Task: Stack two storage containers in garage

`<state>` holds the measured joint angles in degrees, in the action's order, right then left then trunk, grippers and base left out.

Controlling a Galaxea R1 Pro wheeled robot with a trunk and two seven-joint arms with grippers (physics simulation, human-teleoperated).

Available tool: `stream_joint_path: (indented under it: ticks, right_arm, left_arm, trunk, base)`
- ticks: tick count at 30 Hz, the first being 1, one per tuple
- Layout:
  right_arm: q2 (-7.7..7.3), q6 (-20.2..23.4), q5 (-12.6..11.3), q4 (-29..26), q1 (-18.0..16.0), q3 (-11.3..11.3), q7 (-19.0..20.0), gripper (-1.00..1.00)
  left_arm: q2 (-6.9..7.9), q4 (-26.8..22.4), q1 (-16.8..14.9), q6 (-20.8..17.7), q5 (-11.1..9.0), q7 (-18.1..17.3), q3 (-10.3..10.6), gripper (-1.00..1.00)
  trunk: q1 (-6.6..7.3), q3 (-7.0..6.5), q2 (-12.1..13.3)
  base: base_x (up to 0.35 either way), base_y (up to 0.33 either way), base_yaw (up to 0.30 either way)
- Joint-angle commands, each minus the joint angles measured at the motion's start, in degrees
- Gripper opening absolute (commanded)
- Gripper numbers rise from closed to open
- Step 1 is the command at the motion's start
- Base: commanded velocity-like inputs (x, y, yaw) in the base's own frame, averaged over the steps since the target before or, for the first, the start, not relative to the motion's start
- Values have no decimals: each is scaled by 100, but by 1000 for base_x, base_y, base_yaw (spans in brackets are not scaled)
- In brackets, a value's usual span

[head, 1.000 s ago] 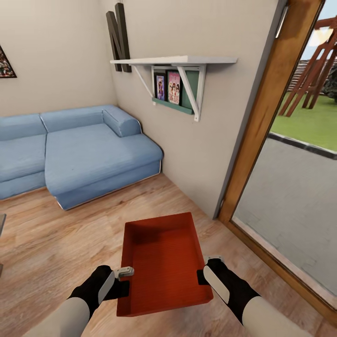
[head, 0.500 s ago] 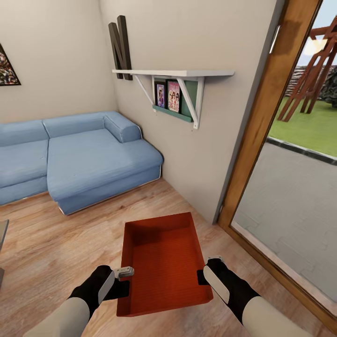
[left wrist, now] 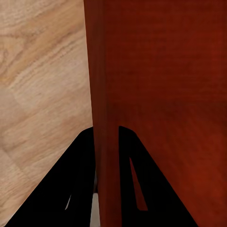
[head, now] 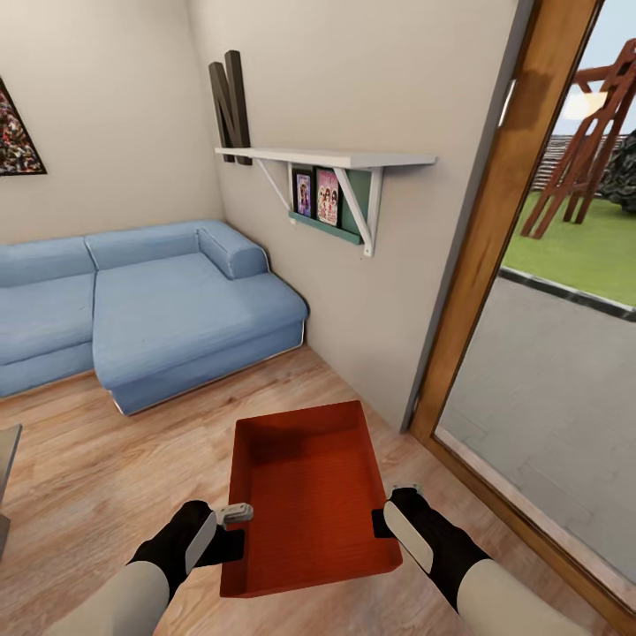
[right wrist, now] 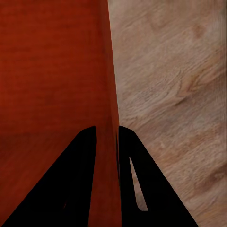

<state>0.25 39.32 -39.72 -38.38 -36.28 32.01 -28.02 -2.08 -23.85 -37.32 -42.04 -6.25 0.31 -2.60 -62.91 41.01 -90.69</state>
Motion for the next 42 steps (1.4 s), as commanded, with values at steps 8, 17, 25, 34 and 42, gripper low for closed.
stream_joint_path:
  ticks: [8,17,25,34,42]
  right_arm:
    - [-2,41,0,-2,-2,16,-51,-100]
    - [-6,41,0,-1,-2,16,-47,-100]
    - [-4,41,0,-2,-2,16,-46,-100]
    - [-2,41,0,0,-2,16,-46,-100]
    - [-2,41,0,-3,-2,16,-46,-100]
  left_arm:
    - [-3,-15,-4,-32,116,21,-83,-100]
    - [-3,-15,-4,-32,115,21,-83,-100]
    - [-4,-15,-4,-32,115,21,-83,-100]
    - [-3,-15,-4,-32,115,21,-83,-100]
    - [-3,-15,-4,-32,116,21,-83,-100]
  trunk:
    - [177,-213,320]
    - [374,-457,681]
    - [550,-674,1002]
    - [748,-918,1363]
    - [923,-1135,1683]
  base:
    - [0,0,0]
    - [0,0,0]
    - [0,0,0]
    - [0,0,0]
    - [0,0,0]
